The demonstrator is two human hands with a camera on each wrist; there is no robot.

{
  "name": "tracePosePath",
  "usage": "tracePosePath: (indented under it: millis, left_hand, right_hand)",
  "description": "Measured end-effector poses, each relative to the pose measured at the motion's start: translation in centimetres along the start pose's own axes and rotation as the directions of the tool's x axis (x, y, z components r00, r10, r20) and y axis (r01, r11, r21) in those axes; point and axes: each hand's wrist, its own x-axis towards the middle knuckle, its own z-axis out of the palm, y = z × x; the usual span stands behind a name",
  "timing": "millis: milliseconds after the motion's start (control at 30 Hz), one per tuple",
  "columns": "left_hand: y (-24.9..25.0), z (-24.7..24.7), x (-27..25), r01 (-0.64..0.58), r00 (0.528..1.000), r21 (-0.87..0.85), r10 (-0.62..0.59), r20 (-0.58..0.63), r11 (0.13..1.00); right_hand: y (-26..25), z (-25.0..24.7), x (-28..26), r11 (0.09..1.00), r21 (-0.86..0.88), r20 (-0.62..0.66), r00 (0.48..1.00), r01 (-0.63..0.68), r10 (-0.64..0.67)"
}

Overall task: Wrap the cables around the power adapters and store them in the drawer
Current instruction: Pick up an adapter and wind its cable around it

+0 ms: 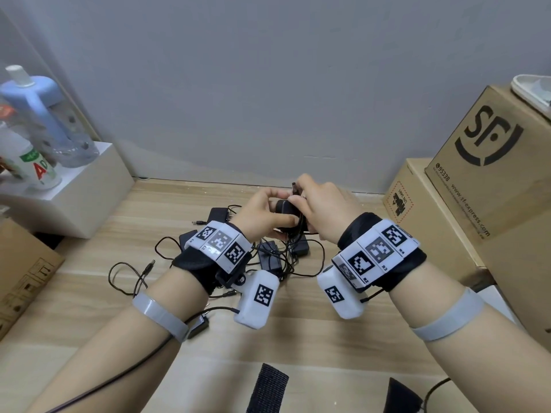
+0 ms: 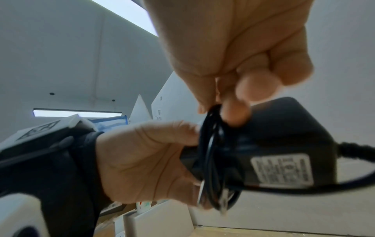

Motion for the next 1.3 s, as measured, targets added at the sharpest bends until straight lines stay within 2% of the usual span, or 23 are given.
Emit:
tracePosePath:
  millis: [167, 300, 433, 533, 600, 700, 767, 867, 967, 1133, 1300]
  left_hand:
    - [-0.4, -0.1, -0.1, 0.028, 0.997, -0.031, -0.025, 0.076, 0.999]
    - [-0.3, -0.2, 0.0, 0.036, 0.994, -0.016, -0.034, 0.106, 0.999]
    - [-0.1, -0.3, -0.2, 0.027, 0.992, -0.008, -0.025, 0.127, 1.000]
    - [0.3, -0.2, -0.3, 0.004, 0.985, 0.031, -0.009, 0.174, 1.000]
    - [0.7, -0.2, -0.4, -0.013, 0.980, 0.088, -0.005, 0.201, 0.996]
    - [1.1, -0.5, -0.4, -0.026, 0.979, 0.140, -0.003, 0.205, 0.990]
    - [1.2, -0.7, -0.4, -0.012, 0.986, 0.129, -0.009, 0.165, 0.992]
    - [0.9, -0.5, -0.5, 0.023, 1.000, 0.047, -0.024, 0.015, 0.999]
    - [-0.4, 0.2, -0.7, 0.046, 0.995, -0.092, -0.054, -0.087, 0.995]
    - [-2.9, 1.0, -2.0, 0.026, 0.990, -0.238, -0.058, -0.127, 0.971]
    - [-5.2, 1.6, -3.9, 0.007, 0.976, -0.289, -0.070, -0.206, 0.957]
  right_hand:
    - [1.4, -0.1, 0.4, 0.987, 0.155, -0.144, 0.987, -0.052, 0.075]
    - [2.2, 0.7, 0.6, 0.922, 0.372, -0.170, 0.969, -0.104, 0.178]
    - [2.5, 1.0, 0.7, 0.865, 0.490, -0.187, 0.957, -0.104, 0.221]
    - [2.7, 1.3, 0.9, 0.800, 0.582, -0.154, 0.947, -0.142, 0.281]
    - [2.6, 1.7, 1.0, 0.792, 0.584, -0.116, 0.947, -0.179, 0.299]
    - [2.6, 2.2, 1.2, 0.731, 0.649, -0.068, 0.941, -0.210, 0.331]
    - [2.9, 2.3, 1.2, 0.654, 0.717, -0.022, 0.931, -0.240, 0.365]
    - [3.2, 2.6, 0.7, 0.536, 0.802, 0.029, 0.913, -0.264, 0.407]
    - [3.3, 3.5, -0.3, 0.547, 0.792, 0.039, 0.917, -0.270, 0.396]
    - [2.5, 5.3, -2.1, 0.521, 0.813, 0.122, 0.951, -0.261, 0.285]
    - [1.5, 7.5, -3.7, 0.469, 0.841, 0.209, 0.962, -0.270, 0.178]
